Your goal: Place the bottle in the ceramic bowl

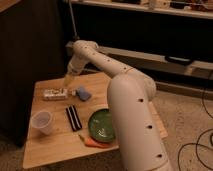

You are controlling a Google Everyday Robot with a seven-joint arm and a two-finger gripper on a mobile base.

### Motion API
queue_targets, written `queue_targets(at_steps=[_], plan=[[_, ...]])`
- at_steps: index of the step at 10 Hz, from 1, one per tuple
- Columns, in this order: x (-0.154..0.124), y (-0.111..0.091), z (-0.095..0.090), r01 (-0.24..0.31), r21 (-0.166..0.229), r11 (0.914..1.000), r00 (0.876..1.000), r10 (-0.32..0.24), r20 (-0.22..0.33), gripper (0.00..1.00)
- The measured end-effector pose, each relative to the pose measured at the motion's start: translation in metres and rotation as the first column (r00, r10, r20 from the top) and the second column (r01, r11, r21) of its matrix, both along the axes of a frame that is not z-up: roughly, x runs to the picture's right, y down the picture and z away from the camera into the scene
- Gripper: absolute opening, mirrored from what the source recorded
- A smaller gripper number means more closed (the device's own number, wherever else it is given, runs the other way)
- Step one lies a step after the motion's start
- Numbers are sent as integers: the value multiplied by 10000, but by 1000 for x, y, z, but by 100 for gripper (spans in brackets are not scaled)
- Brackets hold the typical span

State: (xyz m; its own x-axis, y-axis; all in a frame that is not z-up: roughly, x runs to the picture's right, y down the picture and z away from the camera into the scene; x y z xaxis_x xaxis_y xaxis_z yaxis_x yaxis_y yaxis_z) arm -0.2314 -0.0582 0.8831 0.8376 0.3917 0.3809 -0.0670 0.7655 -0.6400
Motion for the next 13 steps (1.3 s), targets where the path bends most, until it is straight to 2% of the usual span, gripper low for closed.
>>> queue_targets(at_steps=[3, 5, 7, 9, 11, 13], plan=[[-13, 22, 13, 332, 264, 9991, 9988, -342, 351, 65], [-8, 36, 29, 281, 593, 9978, 9995, -288, 108, 65], [-13, 43, 49, 229, 709, 9972, 9997, -226, -51, 65], [-21, 43, 61, 300, 684, 9972, 9995, -302, 26, 65], [-30, 38, 75, 333, 467, 9984, 9988, -350, 353, 65], [-38, 44, 84, 373, 198, 9991, 9975, -385, 595, 65]])
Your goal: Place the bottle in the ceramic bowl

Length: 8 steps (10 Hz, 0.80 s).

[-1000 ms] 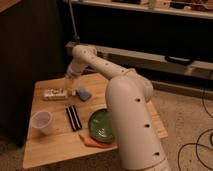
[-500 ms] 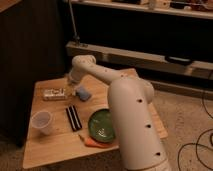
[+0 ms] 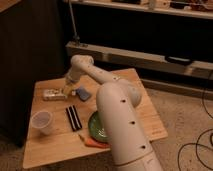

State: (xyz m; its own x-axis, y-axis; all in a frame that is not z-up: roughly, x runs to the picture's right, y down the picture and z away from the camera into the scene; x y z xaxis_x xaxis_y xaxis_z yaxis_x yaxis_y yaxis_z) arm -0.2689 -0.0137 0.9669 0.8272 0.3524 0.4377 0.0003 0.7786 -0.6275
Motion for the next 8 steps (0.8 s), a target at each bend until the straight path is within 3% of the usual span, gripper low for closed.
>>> queue_targets(at_steps=[4, 6, 8], plan=[[-1, 17, -1, 288, -448, 9986, 9993, -278, 232, 64], [-3, 21, -5, 542, -537, 9971, 9984, -532, 189, 47], [-2, 13, -16, 617, -535, 9967, 9975, -635, -314, 24]])
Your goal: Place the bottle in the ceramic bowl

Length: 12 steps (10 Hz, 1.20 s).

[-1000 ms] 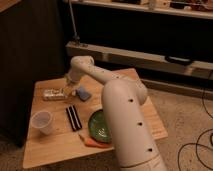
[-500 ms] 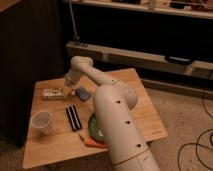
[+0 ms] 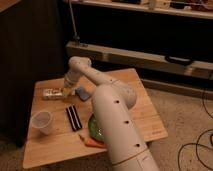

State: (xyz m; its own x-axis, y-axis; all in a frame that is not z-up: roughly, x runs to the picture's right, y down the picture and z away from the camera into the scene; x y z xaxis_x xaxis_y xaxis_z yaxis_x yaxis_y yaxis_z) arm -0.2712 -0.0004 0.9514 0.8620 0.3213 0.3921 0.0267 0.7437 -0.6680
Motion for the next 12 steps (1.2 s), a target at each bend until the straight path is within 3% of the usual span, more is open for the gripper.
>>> queue_targets(at_steps=[2, 3, 5, 7, 10, 12], plan=[[2, -12, -14, -155, 42, 9999, 9994, 157, -315, 4], [6, -23, -25, -328, 93, 9994, 9988, 331, -361, 0], [19, -52, -63, -782, 43, 9969, 9958, 783, -482, 0], [47, -63, -99, -1108, -101, 9938, 9905, 1096, -827, 0], [114, -46, -149, -1816, -283, 9830, 9696, 1741, -1718, 0], [152, -28, -179, -2263, -316, 9735, 9476, 2125, -2383, 0]])
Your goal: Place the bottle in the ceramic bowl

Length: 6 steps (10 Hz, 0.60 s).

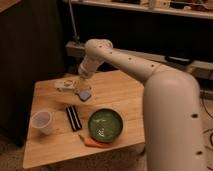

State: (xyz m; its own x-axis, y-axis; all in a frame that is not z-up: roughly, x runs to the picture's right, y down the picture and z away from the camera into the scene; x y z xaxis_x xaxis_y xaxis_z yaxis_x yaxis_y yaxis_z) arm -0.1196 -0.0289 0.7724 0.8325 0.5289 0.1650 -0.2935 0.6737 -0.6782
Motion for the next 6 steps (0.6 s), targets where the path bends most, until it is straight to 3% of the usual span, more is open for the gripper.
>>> queue_targets(at_steps=[2, 6], plan=[[48, 24, -29, -438, -196, 9988, 9955, 420, -853, 0], [121, 67, -70, -883, -455, 9951, 9764, 775, -2018, 0]])
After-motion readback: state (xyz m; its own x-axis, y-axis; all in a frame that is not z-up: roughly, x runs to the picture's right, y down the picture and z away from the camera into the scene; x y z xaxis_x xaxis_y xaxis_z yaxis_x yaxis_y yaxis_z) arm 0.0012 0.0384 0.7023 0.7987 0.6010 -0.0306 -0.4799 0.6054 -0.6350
